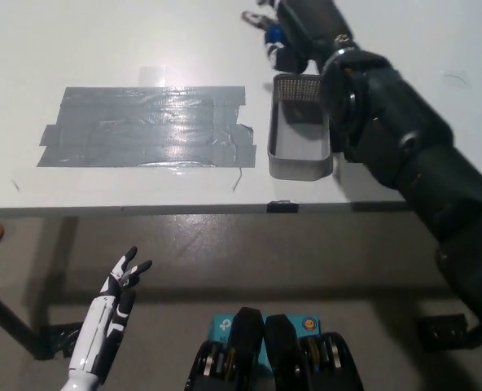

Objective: The robot picks the blue plier placed on top of the container and places it on the grey area of the table

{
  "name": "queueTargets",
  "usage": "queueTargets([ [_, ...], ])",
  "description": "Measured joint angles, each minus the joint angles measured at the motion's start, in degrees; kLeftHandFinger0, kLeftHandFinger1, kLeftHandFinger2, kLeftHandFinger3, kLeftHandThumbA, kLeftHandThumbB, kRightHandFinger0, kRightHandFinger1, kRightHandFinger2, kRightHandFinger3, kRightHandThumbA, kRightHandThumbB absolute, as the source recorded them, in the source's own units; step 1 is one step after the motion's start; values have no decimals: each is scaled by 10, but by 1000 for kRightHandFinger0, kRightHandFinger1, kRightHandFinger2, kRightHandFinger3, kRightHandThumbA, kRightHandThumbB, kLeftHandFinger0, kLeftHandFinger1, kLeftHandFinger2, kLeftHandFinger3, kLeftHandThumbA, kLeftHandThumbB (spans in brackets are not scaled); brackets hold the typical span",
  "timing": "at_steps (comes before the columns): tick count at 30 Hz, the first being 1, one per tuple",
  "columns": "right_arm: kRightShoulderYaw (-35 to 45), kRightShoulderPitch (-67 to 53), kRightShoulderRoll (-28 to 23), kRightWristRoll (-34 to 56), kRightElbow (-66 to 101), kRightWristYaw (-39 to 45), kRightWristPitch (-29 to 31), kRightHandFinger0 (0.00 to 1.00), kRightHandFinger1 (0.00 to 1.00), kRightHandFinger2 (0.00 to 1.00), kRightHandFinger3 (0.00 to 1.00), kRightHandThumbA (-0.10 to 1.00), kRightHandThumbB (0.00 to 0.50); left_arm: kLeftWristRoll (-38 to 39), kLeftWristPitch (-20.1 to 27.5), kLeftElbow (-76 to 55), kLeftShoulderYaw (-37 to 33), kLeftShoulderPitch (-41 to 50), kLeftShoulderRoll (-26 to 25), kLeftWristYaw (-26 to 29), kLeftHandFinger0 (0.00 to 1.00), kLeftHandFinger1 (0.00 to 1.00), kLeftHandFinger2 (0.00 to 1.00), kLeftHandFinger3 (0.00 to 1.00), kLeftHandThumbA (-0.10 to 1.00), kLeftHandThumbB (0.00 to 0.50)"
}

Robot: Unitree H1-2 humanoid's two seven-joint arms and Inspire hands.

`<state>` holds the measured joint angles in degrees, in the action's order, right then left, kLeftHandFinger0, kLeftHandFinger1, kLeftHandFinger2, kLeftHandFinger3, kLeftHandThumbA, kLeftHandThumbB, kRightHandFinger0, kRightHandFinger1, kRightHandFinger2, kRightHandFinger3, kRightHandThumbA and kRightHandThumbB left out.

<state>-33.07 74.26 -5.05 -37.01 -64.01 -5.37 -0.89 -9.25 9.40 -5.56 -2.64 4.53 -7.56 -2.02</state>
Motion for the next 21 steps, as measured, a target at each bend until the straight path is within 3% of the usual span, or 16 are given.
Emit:
queueTargets([
  [2, 0, 0, 16, 0, -5, 0, 0, 140, 548, 862, 730, -100, 275, 0, -1, -3, 0, 1, 0, 0, 1000, 959, 877, 1000, 1000, 9],
  [3, -1, 0, 25, 0, -10, -1, 0, 167, 496, 767, 636, -100, 294, 0, -2, -4, -1, 1, 1, 0, 1000, 957, 875, 1000, 1000, 13],
  [4, -1, 0, 34, 0, -15, -1, 0, 117, 440, 727, 553, -100, 271, 0, -2, -4, -1, 1, 1, 0, 1000, 953, 872, 1000, 1000, 18],
  [6, -2, 0, 52, 0, -28, -2, 0, 41, 446, 820, 577, -100, 227, 0, -3, -6, -1, 2, 1, 0, 1000, 947, 866, 1000, 1000, 12],
  [9, -6, 0, 79, -3, -50, -8, 1, 111, 528, 896, 668, -100, 215, 0, -4, -8, -2, 2, 1, 0, 1000, 946, 860, 1000, 1000, 10],
  [10, -8, 0, 88, -3, -58, -9, 2, 91, 541, 911, 726, -100, 213, 0, -4, -9, -3, 2, 1, 0, 1000, 947, 857, 1000, 1000, 17],
  [12, -8, 0, 102, -4, -72, -11, 4, 38, 471, 820, 699, -100, 242, -1, -4, -9, -4, 2, 1, 0, 1000, 943, 852, 1000, 1000, 18],
  [13, -8, 0, 108, -4, -79, -13, 4, 4, 433, 793, 703, -100, 234, -2, -4, -10, -5, 2, 1, 0, 1000, 941, 850, 1000, 1000, 17],
  [15, -9, 0, 118, -4, -92, -15, 6, 1, 432, 807, 699, -100, 239, -3, -4, -10, -8, 2, 2, 0, 1000, 944, 840, 1000, 1000, 25],
  [16, -9, 0, 123, -4, -101, -16, 8, 0, 416, 789, 578, -100, 242, -4, -4, -10, -10, 2, 3, 0, 1000, 946, 839, 1000, 1000, 25],
  [17, -9, 0, 126, -4, -108, -17, 11, 191, 512, 776, 579, -100, 271, -4, -5, -10, -12, 2, 4, 0, 1000, 944, 835, 1000, 1000, 19],
  [18, -9, -1, 129, -4, -115, -18, 14, 121, 381, 623, 448, -100, 260, -5, -5, -11, -13, 2, 5, 0, 1000, 941, 836, 1000, 1000, 13],
  [19, -9, -2, 133, -3, -122, -20, 16, 64, 310, 582, 375, -100, 239, -6, -6, -11, -15, 2, 5, 0, 1000, 940, 837, 1000, 1000, 2],
  [20, -9, -2, 134, -3, -125, -21, 17, 124, 325, 566, 426, -100, 222, -6, -6, -12, -16, 2, 5, 0, 1000, 939, 836, 1000, 1000, 1],
  [21, -9, -4, 136, -3, -131, -23, 19, 108, 323, 557, 435, -100, 195, -7, -7, -15, -17, 2, 5, 0, 1000, 933, 829, 1000, 1000, 0],
])
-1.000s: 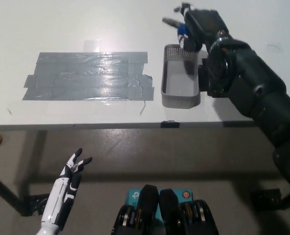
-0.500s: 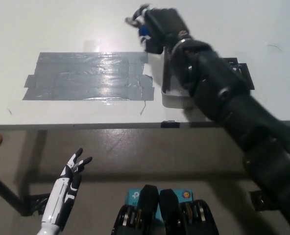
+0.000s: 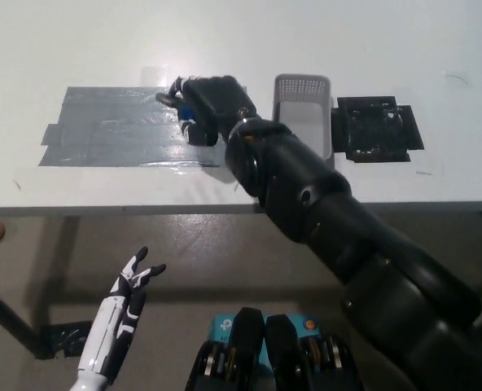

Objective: The robot picks the blue plier placed on top of the container and places it on the grey area of the table

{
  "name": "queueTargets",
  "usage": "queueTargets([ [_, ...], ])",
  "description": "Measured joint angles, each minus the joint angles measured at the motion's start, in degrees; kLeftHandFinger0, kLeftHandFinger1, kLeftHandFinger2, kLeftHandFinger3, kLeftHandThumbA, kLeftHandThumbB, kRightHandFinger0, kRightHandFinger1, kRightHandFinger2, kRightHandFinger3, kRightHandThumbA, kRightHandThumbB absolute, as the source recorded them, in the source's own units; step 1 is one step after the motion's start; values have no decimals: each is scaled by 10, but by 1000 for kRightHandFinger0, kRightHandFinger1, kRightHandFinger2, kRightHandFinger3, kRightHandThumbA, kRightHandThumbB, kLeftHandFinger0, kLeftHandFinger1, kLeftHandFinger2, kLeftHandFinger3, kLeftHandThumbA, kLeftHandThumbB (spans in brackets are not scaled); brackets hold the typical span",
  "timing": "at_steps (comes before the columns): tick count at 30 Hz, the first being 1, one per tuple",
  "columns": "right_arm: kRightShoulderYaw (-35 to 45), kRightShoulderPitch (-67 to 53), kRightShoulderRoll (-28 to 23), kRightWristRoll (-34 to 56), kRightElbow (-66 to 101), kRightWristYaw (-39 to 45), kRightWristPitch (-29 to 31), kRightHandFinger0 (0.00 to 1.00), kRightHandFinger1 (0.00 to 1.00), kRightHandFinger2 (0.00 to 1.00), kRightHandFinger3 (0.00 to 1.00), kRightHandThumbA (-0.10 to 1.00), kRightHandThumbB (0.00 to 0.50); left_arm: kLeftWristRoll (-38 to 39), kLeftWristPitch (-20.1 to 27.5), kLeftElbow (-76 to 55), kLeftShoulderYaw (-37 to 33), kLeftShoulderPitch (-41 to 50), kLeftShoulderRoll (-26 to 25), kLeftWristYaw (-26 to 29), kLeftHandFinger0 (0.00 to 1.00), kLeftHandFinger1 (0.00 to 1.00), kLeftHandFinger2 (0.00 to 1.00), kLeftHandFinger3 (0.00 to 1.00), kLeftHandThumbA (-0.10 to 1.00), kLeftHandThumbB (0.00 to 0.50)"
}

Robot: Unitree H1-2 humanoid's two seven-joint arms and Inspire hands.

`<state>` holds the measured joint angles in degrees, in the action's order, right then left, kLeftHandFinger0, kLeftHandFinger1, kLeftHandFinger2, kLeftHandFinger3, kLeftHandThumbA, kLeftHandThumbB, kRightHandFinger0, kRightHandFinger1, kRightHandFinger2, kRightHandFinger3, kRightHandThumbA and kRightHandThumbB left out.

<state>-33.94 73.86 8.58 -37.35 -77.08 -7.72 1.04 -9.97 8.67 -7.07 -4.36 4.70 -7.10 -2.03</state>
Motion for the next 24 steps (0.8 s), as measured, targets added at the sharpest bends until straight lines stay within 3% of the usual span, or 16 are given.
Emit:
queueTargets([
  [1, 0, -1, 1, 0, -3, -2, 1, 226, 486, 771, 627, -14, 144, -1, 0, -2, -1, 0, 0, 0, 1000, 932, 828, 1000, 1000, 0],
  [2, 1, -2, 2, 1, -8, -3, 3, 418, 674, 985, 912, 223, 164, -2, -1, -3, -2, -1, 0, 0, 1000, 932, 827, 1000, 1000, 8],
  [3, 3, -3, 2, 3, -12, -2, 4, 682, 929, 1000, 1000, 511, 195, -3, -1, -3, -3, -2, 0, 0, 1000, 935, 827, 1000, 1000, 16],
  [4, 8, -3, 3, 6, -15, 2, 4, 926, 1000, 1000, 1000, 664, 227, -4, -1, -4, -5, -2, 0, 0, 1000, 937, 826, 1000, 1000, 17],
  [5, 15, -3, 3, 9, -16, 8, 3, 1000, 1000, 1000, 1000, 756, 237, -5, -2, -5, -6, -3, -1, 0, 1000, 940, 826, 1000, 1000, 28],
  [10, 42, -3, -3, 24, -16, 40, 3, 1000, 1000, 1000, 1000, 991, 262, -6, -6, -7, -12, -3, -2, -3, 1000, 950, 823, 1000, 1000, 17],
  [24, 79, -3, -41, 43, 38, 46, 9, 1000, 1000, 1000, 1000, 1000, 273, -8, -10, -10, -14, -3, -7, -13, 1000, 919, 789, 1000, 991, 23],
])
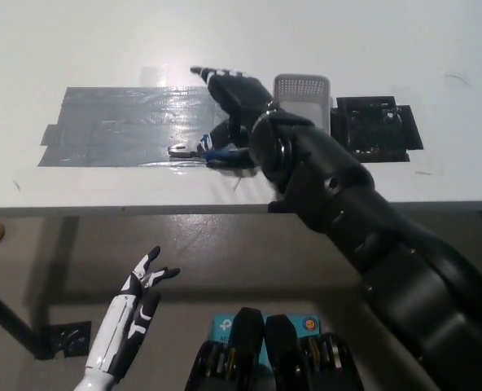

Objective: The robot picks the blue plier placed on top of the container and places it on the grey area of the table

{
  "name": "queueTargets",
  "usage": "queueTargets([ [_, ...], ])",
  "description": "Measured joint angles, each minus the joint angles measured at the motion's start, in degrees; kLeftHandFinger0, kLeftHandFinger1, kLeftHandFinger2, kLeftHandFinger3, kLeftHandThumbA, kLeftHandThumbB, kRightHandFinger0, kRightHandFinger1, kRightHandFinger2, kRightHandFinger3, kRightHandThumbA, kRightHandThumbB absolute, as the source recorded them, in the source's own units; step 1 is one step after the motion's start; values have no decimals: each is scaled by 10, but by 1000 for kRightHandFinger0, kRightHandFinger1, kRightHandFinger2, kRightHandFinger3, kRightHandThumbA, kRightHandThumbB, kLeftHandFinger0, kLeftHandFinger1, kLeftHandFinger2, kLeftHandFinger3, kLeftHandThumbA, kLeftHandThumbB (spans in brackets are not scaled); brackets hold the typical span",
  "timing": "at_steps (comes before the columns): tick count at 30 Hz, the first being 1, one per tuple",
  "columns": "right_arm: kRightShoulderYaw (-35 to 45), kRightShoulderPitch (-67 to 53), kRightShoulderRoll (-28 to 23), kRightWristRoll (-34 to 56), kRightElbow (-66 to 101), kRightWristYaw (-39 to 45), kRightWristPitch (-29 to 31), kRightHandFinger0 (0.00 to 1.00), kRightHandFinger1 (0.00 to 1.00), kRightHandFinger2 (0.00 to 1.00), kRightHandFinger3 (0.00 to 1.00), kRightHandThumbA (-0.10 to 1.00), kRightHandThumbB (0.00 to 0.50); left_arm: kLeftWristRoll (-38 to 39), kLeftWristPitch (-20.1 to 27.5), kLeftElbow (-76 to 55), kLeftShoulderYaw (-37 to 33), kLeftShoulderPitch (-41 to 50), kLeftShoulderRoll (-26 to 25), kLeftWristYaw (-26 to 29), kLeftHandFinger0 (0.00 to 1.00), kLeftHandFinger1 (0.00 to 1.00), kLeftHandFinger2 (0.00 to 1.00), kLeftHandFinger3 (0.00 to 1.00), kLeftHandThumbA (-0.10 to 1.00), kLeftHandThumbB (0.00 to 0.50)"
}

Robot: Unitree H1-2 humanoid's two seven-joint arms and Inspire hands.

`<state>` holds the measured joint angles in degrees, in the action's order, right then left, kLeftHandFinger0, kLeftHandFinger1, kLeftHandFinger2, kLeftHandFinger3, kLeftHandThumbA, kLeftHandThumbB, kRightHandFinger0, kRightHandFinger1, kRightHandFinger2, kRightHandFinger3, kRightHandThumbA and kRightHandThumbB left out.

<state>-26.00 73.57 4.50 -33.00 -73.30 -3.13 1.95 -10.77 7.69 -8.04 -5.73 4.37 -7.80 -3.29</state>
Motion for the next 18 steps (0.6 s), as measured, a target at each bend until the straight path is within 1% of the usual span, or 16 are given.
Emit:
queueTargets([
  [2, 8, 0, -9, 4, 22, -1, 3, 1000, 1000, 1000, 1000, 1000, 262, 0, 0, 0, 0, 0, 0, -1, 1000, 920, 784, 1000, 995, 21],
  [4, 23, -3, -19, 11, 54, 0, 5, 1000, 1000, 1000, 1000, 1000, 236, -1, 0, 0, 0, 0, 0, -1, 1000, 926, 781, 1000, 1000, 29],
  [5, 31, -6, -25, 15, 76, 1, 7, 1000, 1000, 1000, 1000, 1000, 243, -2, 0, 0, 0, 0, 0, -1, 1000, 939, 783, 1000, 1000, 28],
  [6, 38, -10, -32, 18, 99, 2, 8, 1000, 1000, 1000, 1000, 1000, 275, -3, 0, 0, 0, 0, 0, -1, 1000, 943, 785, 1000, 1000, 29],
  [7, 45, -16, -38, 22, 127, 5, 10, 1000, 1000, 1000, 1000, 1000, 278, -3, 0, 1, 0, 0, 0, -1, 1000, 944, 797, 1000, 1000, 40],
  [8, 50, -23, -43, 26, 153, 8, 10, 1000, 1000, 1000, 1000, 1000, 278, -3, 0, 1, 0, 0, 0, -1, 1000, 950, 826, 1000, 1000, 36],
  [10, 60, -45, -54, 30, 207, 13, 10, 1000, 1000, 1000, 1000, 1000, 262, -3, -1, 2, 0, 0, 0, -1, 1000, 945, 846, 1000, 1000, 33],
  [12, 66, -71, -63, 34, 252, 18, 10, 1000, 1000, 1000, 1000, 1000, 235, -3, -2, 4, 0, -1, 0, -1, 1000, 962, 887, 1000, 1000, 49],
  [13, 70, -85, -67, 36, 277, 20, 9, 1000, 1000, 1000, 1000, 1000, 270, -3, -2, 5, 1, -2, 0, -1, 1000, 1000, 965, 1000, 1000, 62],
  [14, 72, -99, -70, 37, 295, 21, 8, 1000, 1000, 1000, 1000, 1000, 301, -3, -2, 6, 1, -2, 0, -1, 1000, 1000, 1000, 1000, 1000, 66],
  [15, 75, -112, -73, 39, 316, 23, 7, 1000, 1000, 1000, 1000, 1000, 305, -3, -2, 7, 1, -3, 0, -1, 1000, 1000, 1000, 1000, 1000, 67],
  [16, 78, -129, -75, 40, 337, 24, 5, 1000, 1000, 1000, 1000, 1000, 280, -3, -3, 9, 1, -5, 0, -1, 1000, 1000, 1000, 1000, 1000, 78],
  [18, 83, -166, -79, 44, 380, 27, 0, 1000, 1000, 1000, 1000, 1000, 261, -3, -3, 12, 1, -9, 0, -1, 1000, 1000, 1000, 1000, 1000, 123],
])
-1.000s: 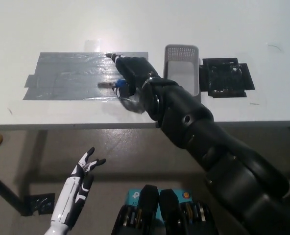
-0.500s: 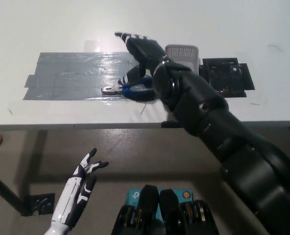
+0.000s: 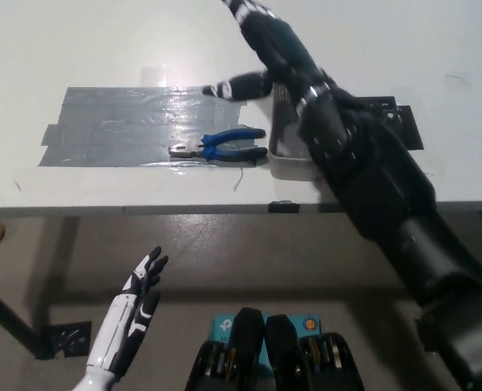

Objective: The robot picks the blue plier placed on top of the container and places it on the grey area of the table

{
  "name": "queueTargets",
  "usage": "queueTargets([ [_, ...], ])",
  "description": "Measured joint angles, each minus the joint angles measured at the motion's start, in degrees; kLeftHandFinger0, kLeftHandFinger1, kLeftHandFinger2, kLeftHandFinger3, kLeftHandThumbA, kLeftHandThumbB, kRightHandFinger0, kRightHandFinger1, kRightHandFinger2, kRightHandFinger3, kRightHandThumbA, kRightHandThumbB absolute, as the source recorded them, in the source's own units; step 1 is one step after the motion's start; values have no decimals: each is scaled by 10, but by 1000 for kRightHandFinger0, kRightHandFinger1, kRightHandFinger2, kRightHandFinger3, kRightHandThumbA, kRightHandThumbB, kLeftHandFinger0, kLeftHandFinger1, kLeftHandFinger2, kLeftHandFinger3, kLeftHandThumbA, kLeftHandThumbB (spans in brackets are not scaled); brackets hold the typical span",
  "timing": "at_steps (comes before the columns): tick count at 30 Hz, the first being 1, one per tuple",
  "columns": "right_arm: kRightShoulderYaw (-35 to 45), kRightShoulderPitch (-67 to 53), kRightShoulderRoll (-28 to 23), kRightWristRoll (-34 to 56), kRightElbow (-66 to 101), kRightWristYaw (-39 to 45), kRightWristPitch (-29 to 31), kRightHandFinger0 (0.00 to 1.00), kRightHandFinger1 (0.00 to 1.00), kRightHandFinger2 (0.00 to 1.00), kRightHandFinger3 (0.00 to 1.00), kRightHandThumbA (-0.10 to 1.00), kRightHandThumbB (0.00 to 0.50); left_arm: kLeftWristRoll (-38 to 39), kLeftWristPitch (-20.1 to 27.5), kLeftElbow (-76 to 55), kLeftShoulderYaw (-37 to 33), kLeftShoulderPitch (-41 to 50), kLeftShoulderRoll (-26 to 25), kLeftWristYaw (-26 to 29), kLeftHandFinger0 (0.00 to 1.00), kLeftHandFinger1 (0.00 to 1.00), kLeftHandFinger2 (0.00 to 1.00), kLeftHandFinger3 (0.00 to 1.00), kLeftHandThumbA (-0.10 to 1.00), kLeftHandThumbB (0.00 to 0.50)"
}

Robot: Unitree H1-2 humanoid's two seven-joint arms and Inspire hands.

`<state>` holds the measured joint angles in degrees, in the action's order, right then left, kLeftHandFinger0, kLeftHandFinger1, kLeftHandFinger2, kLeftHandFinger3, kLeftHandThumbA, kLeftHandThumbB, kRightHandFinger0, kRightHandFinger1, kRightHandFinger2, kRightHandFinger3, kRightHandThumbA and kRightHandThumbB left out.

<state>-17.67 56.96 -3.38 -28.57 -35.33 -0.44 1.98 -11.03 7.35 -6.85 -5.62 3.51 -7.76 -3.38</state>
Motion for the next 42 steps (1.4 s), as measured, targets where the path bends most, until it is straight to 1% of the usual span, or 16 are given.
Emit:
queueTargets([
  [1, 2, -25, -3, 4, 25, 1, -3, 1000, 1000, 1000, 1000, 1000, 264, 0, 0, 2, 0, -2, 0, 0, 1000, 1000, 1000, 1000, 1000, 135],
  [2, 3, -43, -5, 6, 40, 2, -4, 1000, 1000, 1000, 1000, 1000, 232, 0, 0, 4, 0, -3, 0, 0, 1000, 1000, 1000, 1000, 1000, 148],
  [4, 6, -88, -10, 13, 82, 4, -9, 1000, 1000, 1000, 1000, 1000, 203, 0, -1, 9, 0, -7, 0, 0, 1000, 1000, 1000, 1000, 1000, 114],
  [6, 8, -131, -16, 18, 120, 4, -12, 1000, 1000, 1000, 1000, 1000, 250, 0, -1, 14, 0, -11, 0, 0, 1000, 1000, 1000, 1000, 1000, 81],
  [7, 9, -150, -18, 21, 135, 5, -13, 1000, 1000, 1000, 1000, 1000, 252, 0, -1, 17, 0, -13, 0, 0, 1000, 1000, 1000, 1000, 1000, 69],
  [8, 11, -177, -22, 25, 158, 5, -15, 1000, 1000, 1000, 1000, 1000, 259, 0, -2, 19, 0, -16, 0, 0, 1000, 1000, 1000, 1000, 1000, 80],
  [14, 20, -313, -45, 48, 272, 6, -20, 1000, 1000, 1000, 1000, 1000, 228, 0, -2, 39, 0, -36, 1, 0, 1000, 1000, 1000, 1000, 1000, 73],
  [24, 52, -476, -72, 103, 468, 6, -21, 1000, 1000, 1000, 1000, 1000, 244, 0, -2, 66, 4, -68, 3, 0, 1000, 1000, 1000, 1000, 1000, 78],
  [25, 59, -490, -73, 114, 497, 6, -20, 1000, 1000, 1000, 1000, 1000, 236, 1, -2, 69, 5, -72, 4, 0, 1000, 1000, 1000, 1000, 1000, 78],
  [27, 73, -506, -73, 132, 532, 6, -15, 1000, 1000, 1000, 1000, 1000, 161, 1, -1, 71, 10, -76, 4, 1, 1000, 1000, 1000, 1000, 1000, 70],
  [28, 85, -515, -73, 147, 552, 6, -6, 1000, 1000, 1000, 1000, 1000, 146, 1, -1, 71, 15, -80, 5, 1, 1000, 1000, 1000, 1000, 1000, 60],
  [29, 97, -518, -73, 159, 558, 6, 2, 1000, 1000, 1000, 1000, 1000, 132, 2, -1, 71, 21, -82, 6, 2, 1000, 1000, 1000, 1000, 1000, 51],
  [31, 116, -518, -72, 177, 543, 5, 22, 1000, 1000, 1000, 1000, 1000, 160, 4, 0, 71, 31, -84, 7, 5, 1000, 1000, 1000, 1000, 1000, 53],
  [32, 124, -517, -70, 185, 516, 4, 36, 1000, 1000, 1000, 1000, 1000, 160, 5, 1, 71, 35, -84, 7, 7, 1000, 1000, 1000, 1000, 1000, 68],
  [35, 129, -516, -69, 185, 421, 0, 62, 1000, 1000, 1000, 1000, 1000, 163, 6, 2, 71, 39, -82, 8, 9, 1000, 1000, 1000, 1000, 1000, 59],
  [42, 121, -518, -67, 180, 344, 2, 81, 1000, 1000, 1000, 1000, 1000, 199, 14, 7, 68, 52, -69, 13, 11, 1000, 1000, 1000, 1000, 1000, 43],
])
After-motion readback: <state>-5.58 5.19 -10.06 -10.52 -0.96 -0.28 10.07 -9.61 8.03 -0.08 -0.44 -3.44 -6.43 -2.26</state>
